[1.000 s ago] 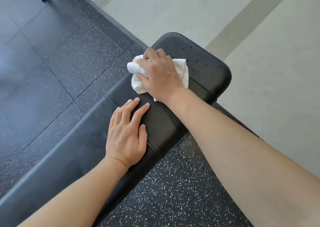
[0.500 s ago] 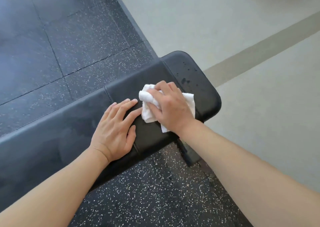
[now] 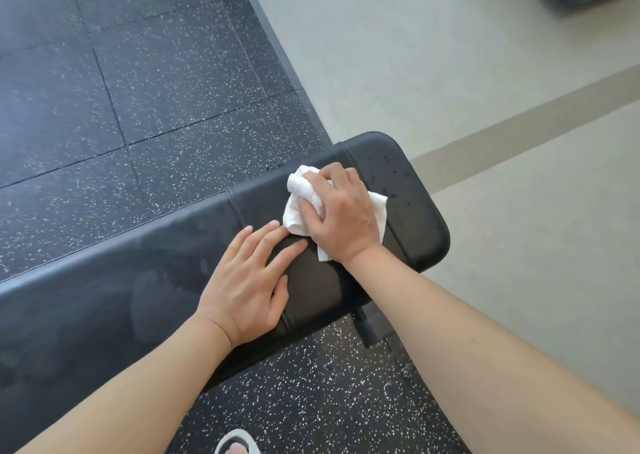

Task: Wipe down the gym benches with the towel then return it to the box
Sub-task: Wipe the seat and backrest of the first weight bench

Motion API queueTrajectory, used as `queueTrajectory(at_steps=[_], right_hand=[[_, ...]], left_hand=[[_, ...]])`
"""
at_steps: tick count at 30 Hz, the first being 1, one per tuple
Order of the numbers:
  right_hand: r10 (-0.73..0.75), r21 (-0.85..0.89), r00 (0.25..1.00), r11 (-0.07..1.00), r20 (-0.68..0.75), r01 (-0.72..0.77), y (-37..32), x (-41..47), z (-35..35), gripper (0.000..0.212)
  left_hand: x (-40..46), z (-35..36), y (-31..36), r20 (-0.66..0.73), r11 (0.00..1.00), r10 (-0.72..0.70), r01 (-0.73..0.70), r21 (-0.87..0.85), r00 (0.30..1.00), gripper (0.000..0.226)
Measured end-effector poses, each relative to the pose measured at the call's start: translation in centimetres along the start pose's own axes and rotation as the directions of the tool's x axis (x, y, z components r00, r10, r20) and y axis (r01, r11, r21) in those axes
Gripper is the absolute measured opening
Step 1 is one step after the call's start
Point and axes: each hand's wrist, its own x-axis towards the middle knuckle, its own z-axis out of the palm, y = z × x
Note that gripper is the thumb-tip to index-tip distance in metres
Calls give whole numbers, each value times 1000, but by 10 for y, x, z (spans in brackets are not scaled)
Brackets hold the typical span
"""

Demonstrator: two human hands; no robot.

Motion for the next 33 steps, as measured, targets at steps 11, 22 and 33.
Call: queueTrajectory(at_steps=[11,22,33], right_hand=[[-54,-46,998,997,10,55,5,39,14,27],[-171,38,984,985,47,169,24,-23,-11,26],[-85,-15,995,996,53,86,109,-91,-69,39]], left_hand=[[-2,-1,3,3,1000,-15,15,26,1000,61],[2,-11,14,67,997,-42,37,66,997,57],[129,-1,72,-66,867,-497,492,-75,865,52]])
